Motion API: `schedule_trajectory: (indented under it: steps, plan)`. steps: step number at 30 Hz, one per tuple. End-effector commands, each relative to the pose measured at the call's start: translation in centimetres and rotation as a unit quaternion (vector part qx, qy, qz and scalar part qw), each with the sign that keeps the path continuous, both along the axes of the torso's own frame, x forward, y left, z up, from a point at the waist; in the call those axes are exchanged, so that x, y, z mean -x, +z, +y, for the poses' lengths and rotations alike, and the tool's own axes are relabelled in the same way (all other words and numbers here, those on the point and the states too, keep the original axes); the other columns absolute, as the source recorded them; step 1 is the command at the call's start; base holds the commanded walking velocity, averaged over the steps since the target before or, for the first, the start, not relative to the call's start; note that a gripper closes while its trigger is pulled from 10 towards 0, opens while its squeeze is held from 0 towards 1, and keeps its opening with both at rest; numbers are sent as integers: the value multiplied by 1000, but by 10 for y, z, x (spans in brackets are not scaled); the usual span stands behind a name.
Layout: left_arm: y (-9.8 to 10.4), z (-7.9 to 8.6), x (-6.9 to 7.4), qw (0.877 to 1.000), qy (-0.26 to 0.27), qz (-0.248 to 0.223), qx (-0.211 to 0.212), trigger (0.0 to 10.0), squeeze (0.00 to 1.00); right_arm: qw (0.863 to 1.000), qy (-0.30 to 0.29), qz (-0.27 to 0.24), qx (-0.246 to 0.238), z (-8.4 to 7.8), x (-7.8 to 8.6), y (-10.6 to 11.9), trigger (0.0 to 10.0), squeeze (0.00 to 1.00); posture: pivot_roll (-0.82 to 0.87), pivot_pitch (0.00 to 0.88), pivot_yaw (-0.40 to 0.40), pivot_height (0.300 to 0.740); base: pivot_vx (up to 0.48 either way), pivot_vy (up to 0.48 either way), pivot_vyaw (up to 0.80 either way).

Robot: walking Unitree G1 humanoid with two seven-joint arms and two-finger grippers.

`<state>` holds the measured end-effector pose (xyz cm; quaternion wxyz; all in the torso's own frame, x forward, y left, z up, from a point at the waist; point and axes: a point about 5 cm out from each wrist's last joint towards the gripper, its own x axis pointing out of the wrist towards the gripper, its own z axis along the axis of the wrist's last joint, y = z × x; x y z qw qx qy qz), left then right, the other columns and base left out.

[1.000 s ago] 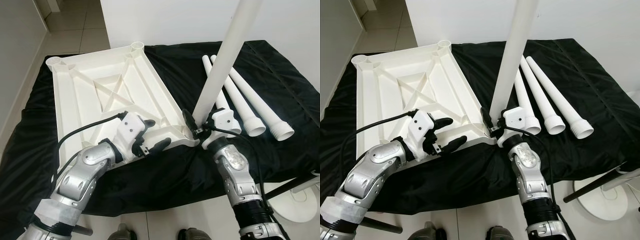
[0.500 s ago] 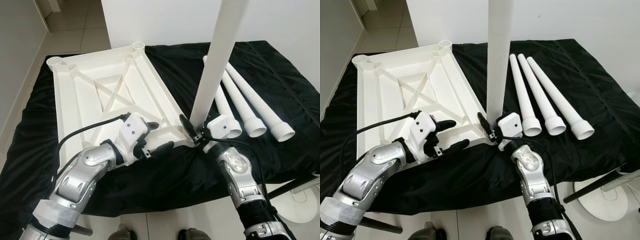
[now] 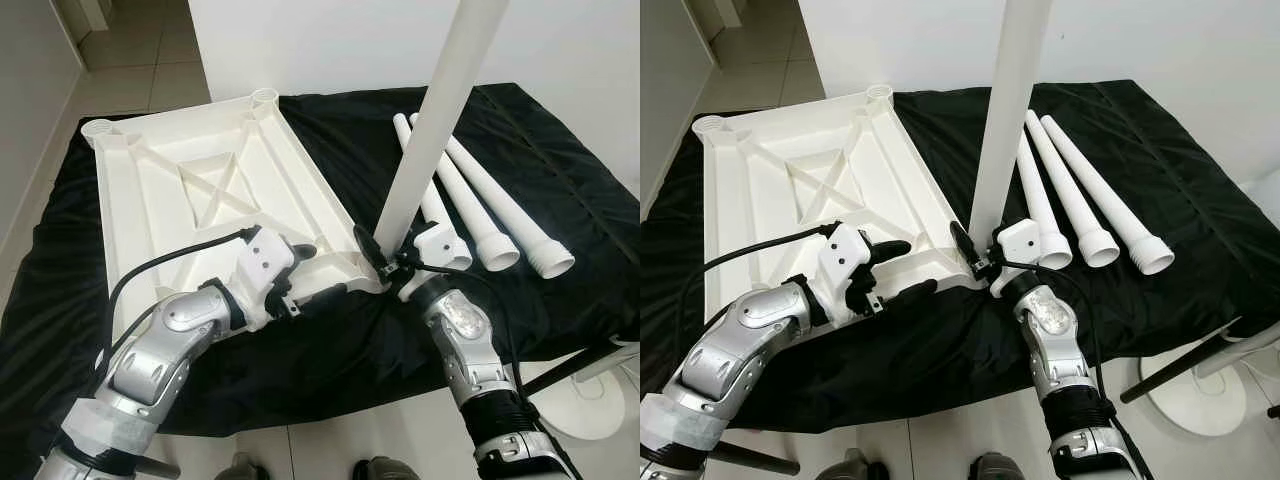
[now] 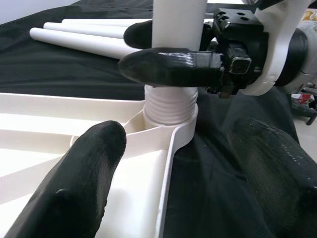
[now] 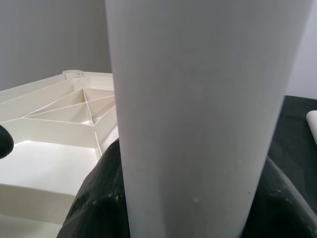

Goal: Building children table

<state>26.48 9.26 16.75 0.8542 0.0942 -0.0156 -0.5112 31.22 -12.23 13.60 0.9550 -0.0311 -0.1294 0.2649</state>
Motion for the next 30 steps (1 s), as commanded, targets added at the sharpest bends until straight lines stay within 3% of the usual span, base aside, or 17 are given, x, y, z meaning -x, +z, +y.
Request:
schedule_trajectory:
  steps: [1, 15, 17, 21, 30]
  plan:
    - [1, -2, 5, 999, -42, 5, -7, 10000, 0, 993, -15, 119, 9, -3, 3, -40, 10000, 0, -59, 93, 48, 740, 0, 0, 0]
    - [2, -1, 4, 999, -39, 5, -6, 10000, 0, 988, -34, 149, -19, -7, -6, -38, 10000, 0, -55, 91, 46, 740, 0, 0, 0]
    - [3, 0, 4, 999, -39, 4, -7, 10000, 0, 983, -42, 173, -55, -7, -7, -39, 10000, 0, -54, 88, 47, 740, 0, 0, 0]
    - [4, 0, 4, 999, -41, 3, -7, 10000, 0, 981, -46, 178, -67, -6, -8, -37, 10000, 0, -54, 88, 48, 740, 0, 0, 0]
    - [5, 0, 4, 999, -41, 1, -6, 10000, 0, 984, -44, 162, -51, -2, -13, -31, 10000, 0, -53, 80, 50, 740, 0, 0, 0]
